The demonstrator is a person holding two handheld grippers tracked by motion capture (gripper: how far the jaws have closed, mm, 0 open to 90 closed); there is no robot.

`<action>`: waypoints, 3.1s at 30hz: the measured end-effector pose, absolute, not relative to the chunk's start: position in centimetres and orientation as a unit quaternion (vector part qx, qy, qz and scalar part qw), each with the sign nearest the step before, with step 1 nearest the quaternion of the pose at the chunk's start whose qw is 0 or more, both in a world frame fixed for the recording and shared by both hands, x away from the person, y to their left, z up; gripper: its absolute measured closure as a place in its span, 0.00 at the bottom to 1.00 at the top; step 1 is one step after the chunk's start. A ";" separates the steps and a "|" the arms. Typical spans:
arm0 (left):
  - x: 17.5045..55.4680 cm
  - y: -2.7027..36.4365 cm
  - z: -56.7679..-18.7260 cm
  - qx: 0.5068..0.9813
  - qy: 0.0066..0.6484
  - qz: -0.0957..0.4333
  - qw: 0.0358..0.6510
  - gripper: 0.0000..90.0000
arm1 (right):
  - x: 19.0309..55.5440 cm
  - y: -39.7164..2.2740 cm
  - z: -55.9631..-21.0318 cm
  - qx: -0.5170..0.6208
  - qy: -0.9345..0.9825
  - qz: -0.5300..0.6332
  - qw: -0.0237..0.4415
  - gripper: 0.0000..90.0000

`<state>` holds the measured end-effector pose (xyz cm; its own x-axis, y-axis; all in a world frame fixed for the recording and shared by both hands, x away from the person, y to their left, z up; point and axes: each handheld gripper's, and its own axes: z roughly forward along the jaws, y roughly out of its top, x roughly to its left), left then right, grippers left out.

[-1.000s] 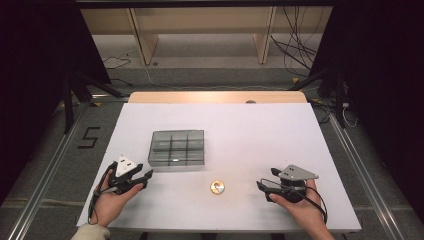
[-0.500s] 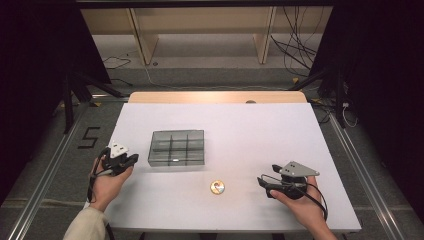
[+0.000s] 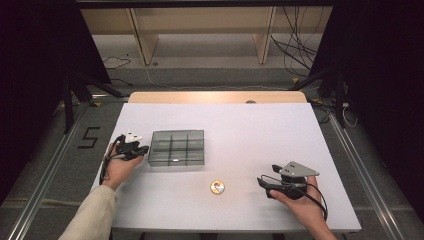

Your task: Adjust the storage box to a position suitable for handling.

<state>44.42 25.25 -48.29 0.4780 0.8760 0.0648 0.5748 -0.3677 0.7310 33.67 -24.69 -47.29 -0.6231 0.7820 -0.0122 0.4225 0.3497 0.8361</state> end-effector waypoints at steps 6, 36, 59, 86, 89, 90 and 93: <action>44.8 24.9 -48.8 0.797 0.450 0.231 0.330 0.99 | 33.7 -24.8 -47.3 0.381 0.794 0.425 0.211 0.31; 44.0 15.7 -48.3 0.834 0.368 0.218 0.349 0.99 | 34.0 -24.4 -47.4 0.376 0.797 0.425 0.207 0.31; 43.7 12.4 -48.4 0.845 0.349 0.209 0.348 0.99 | 34.3 -23.4 -46.6 0.367 0.800 0.425 0.211 0.43; 36.0 17.0 -47.1 0.815 0.397 0.180 0.382 0.30 | 48.3 -12.8 -41.9 0.401 0.825 0.362 0.165 1.00; 35.7 17.1 -47.2 0.813 0.399 0.180 0.384 0.29 | 49.8 -11.4 -42.3 0.403 0.831 0.346 0.163 1.00; 35.6 17.1 -47.2 0.815 0.396 0.180 0.383 0.28 | 50.2 -11.0 -42.4 0.404 0.833 0.342 0.160 1.00; 35.2 17.0 -47.4 0.815 0.395 0.180 0.384 0.29 | 51.5 -9.9 -42.9 0.410 0.837 0.328 0.157 1.00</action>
